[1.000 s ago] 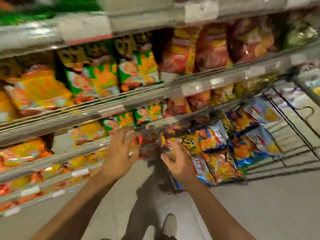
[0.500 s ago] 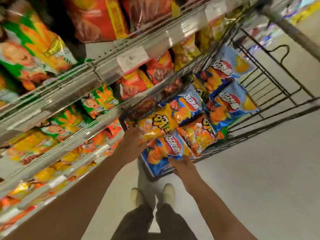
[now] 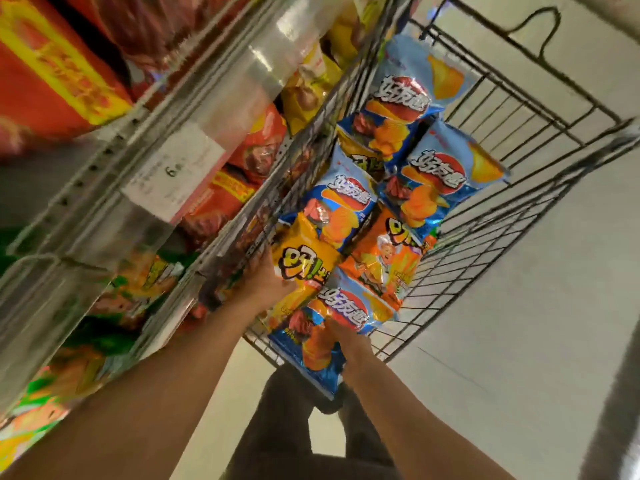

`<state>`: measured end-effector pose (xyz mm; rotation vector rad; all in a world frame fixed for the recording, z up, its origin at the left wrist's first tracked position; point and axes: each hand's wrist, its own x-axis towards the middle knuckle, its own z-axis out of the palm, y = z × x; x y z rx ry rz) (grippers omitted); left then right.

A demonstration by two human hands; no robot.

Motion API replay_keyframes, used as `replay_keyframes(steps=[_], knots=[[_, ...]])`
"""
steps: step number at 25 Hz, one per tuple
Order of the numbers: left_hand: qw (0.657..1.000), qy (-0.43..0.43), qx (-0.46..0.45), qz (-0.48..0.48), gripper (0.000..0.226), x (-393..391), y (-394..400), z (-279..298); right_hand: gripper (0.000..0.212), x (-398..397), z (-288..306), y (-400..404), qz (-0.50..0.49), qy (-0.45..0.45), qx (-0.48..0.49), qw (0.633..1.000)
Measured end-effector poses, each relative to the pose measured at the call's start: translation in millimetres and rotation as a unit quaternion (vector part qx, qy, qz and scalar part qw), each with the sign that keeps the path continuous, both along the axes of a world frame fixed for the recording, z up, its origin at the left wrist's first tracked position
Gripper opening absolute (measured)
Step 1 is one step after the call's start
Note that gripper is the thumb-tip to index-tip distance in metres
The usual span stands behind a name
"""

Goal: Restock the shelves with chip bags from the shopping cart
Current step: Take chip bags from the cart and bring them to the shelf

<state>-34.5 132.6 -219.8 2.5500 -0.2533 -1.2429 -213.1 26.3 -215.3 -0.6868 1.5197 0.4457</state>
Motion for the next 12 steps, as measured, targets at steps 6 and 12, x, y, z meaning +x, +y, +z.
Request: replay_keyframes(steps=[6, 12], knots=[[0.998, 0.066, -0.009, -0.023, 0.085, 15.9, -1.4, -11.5, 0.031, -4.6, 9.9, 1.5, -0.095, -0.045, -0.050, 0.993], [0.999, -0.013, -0.036, -0.027, 0.062, -6.2, -3.4, 44.3, 0.017, -17.8, 57.1, -33.2, -0.112, -0.174, 0.042, 0.978]])
